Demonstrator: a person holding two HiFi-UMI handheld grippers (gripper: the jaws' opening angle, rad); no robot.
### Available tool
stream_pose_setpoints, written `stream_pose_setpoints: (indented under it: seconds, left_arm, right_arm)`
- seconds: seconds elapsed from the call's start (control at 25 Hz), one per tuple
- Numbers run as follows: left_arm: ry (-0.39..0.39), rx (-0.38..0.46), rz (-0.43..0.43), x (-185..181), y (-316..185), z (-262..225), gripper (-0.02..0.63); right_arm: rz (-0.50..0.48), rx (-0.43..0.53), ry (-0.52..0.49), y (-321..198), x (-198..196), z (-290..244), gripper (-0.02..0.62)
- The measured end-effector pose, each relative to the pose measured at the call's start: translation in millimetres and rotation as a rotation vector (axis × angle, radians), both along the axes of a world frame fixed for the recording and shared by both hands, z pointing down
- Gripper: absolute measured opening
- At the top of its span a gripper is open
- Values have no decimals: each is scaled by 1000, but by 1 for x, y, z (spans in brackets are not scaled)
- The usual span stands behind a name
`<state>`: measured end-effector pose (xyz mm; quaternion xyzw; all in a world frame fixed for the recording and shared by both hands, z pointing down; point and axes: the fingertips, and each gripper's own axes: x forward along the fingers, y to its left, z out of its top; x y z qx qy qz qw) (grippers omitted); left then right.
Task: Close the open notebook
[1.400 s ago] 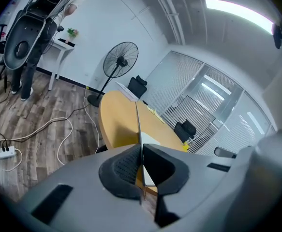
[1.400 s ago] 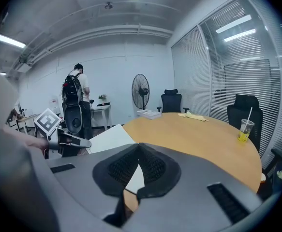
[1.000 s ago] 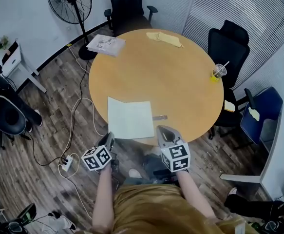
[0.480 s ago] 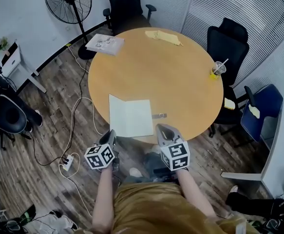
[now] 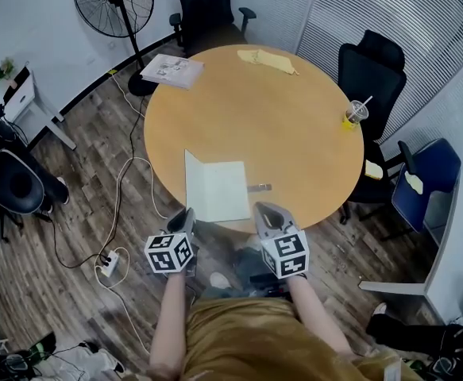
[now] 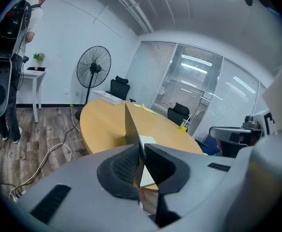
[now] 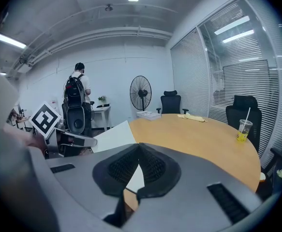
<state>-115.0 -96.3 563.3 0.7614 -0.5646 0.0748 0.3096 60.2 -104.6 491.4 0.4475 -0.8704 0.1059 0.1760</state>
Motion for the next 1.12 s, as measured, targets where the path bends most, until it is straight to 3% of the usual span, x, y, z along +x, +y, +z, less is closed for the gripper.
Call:
stream_pose_setpoints:
  seconds: [0.56, 1.12]
  left_arm:
    - [-41, 32, 98, 30, -2, -9, 61]
    - [-146, 55, 228, 64, -5, -12, 81]
  right_arm:
    - [14, -12, 1, 3, 8, 5, 12]
    - [29, -40, 14, 2, 18, 12, 12]
